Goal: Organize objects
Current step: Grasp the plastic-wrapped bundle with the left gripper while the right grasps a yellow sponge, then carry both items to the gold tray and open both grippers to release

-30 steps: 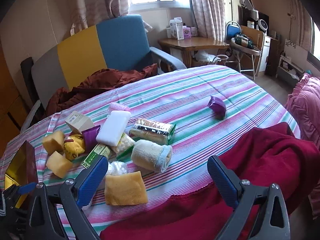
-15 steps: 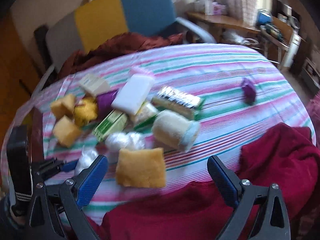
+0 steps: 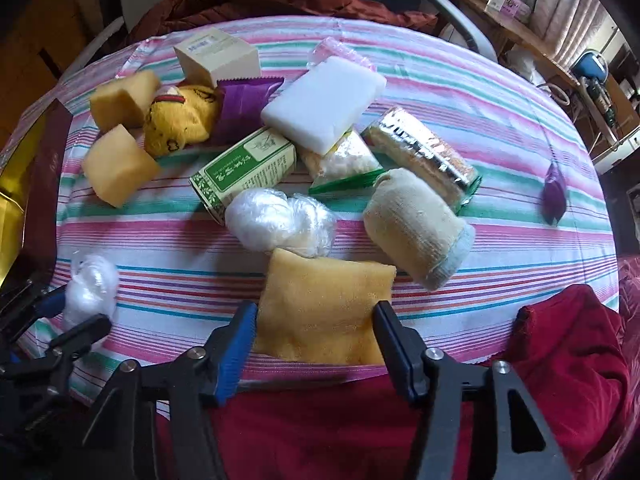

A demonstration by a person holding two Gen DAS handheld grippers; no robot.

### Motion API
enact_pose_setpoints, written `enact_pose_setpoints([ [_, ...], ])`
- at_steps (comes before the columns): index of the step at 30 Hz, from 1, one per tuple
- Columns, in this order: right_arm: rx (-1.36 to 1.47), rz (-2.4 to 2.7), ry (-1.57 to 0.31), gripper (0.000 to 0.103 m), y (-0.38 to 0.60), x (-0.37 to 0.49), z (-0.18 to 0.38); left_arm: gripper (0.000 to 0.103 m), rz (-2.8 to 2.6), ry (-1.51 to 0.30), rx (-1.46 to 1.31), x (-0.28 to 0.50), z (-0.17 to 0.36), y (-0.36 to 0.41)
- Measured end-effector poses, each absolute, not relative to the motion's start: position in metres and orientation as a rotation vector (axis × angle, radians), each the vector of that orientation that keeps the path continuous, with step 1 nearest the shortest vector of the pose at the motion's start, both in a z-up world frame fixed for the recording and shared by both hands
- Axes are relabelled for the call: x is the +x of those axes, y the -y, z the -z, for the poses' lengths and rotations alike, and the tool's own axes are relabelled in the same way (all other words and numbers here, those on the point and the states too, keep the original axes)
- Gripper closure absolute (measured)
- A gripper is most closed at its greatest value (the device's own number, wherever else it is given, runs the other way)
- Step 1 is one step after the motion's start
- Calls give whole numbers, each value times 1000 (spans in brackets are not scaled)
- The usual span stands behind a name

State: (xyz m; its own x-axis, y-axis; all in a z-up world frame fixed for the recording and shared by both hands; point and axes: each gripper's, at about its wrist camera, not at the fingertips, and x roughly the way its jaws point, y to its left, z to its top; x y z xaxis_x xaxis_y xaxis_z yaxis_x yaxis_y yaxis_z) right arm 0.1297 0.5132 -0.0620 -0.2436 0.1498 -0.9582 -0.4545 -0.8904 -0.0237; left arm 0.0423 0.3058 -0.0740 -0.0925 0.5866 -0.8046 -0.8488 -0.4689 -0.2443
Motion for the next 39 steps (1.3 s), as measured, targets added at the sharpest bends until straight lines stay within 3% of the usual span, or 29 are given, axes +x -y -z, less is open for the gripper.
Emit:
enact_pose_setpoints([
  [5,-1563,-2209,-394,71,-506,149,49,67,-1841,-257,-1075,34,47,-268],
  [13,-1431,-2359,-346,71,-479,143,9,67,-1989,-105,-1075,11,23,-201],
  [19,-1561,-2303,-337,71,-475,125,36,67,-2080,-29,-1077,-2,18,-156],
  [20,-1582,-2281,-334,67,-476,123,41,67,-2092,-19,-1076,-4,16,-150],
  [22,-1621,-2244,-310,41,-479,122,49,67,-2107,-3,-1074,-6,14,-140],
  [23,-1634,-2227,-291,21,-480,120,52,67,-2115,5,-1073,-7,13,-135],
  [24,-1645,-2217,-269,11,-482,118,54,67,-2124,13,-1072,-8,11,-130],
  [31,-1731,-2076,-137,11,-497,105,72,67,-2168,50,-1084,-14,9,-110],
  [34,-1815,-2040,-240,11,-510,101,86,67,-2188,45,-1092,-17,12,-102],
  [35,-1818,-2056,-251,13,-511,100,87,67,-2196,48,-1095,-18,12,-99],
  [37,-1815,-2081,-242,34,-509,98,87,67,-2212,54,-1100,-20,13,-93],
  [39,-1795,-2091,-204,39,-504,100,81,67,-2231,52,-1104,-23,14,-86],
])
